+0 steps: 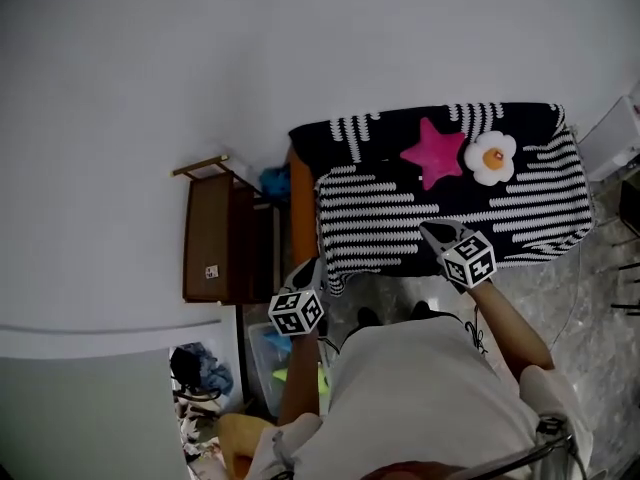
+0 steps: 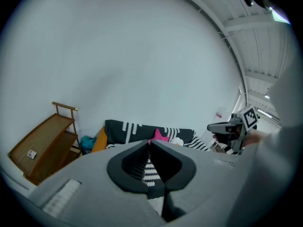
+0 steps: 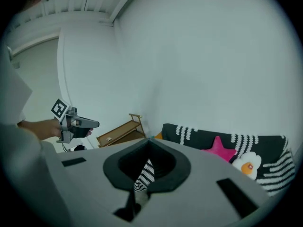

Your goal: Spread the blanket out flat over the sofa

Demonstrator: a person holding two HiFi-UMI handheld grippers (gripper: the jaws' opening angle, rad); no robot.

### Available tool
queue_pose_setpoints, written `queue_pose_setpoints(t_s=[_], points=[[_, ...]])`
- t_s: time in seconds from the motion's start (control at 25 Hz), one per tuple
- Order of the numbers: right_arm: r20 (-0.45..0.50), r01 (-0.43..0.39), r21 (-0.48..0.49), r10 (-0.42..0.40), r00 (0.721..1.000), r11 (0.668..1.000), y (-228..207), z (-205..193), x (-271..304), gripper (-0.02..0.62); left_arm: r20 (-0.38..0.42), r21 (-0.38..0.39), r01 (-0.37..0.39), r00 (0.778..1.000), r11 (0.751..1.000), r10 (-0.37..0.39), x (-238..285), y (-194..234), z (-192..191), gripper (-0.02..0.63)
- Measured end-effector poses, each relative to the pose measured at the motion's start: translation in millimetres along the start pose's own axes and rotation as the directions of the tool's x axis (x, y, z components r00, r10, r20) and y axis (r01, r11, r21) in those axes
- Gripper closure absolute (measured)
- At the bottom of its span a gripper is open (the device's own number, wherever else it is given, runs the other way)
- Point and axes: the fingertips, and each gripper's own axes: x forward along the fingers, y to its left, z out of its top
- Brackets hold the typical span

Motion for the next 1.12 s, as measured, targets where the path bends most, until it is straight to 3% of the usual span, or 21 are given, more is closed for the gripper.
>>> queue_pose_setpoints(t_s=[0.2,0.4,0.8,1.12], points=[[0.048,0.040,-0.058,-0.037,0.998,0.998,2.2,15.8,-32.7,0.591,0.063,0.031,0.032,0.997,0.999,-0.034,-15.9,-18.6,21.5,0.578],[0.111,0.071,-0.068,-0.063,0.992,0.995,4.1,26.4,-60.0,0.591,0.149,0.130,0.080,0.984,0.988,-0.099,-25.4,-38.9,47.2,0.578],[0.177,0.090,-0.106,-0.070,0.982,0.990,9.6,46.3,-84.3,0.591,0.150,0.199,0.115,0.978,0.973,-0.147,-26.0,-58.5,61.3,0.578],[0.182,0.098,-0.111,-0.077,0.980,0.989,11.7,45.4,-89.3,0.591,0.156,0.184,0.122,0.976,0.975,-0.152,-24.0,-63.4,59.9,0.578]])
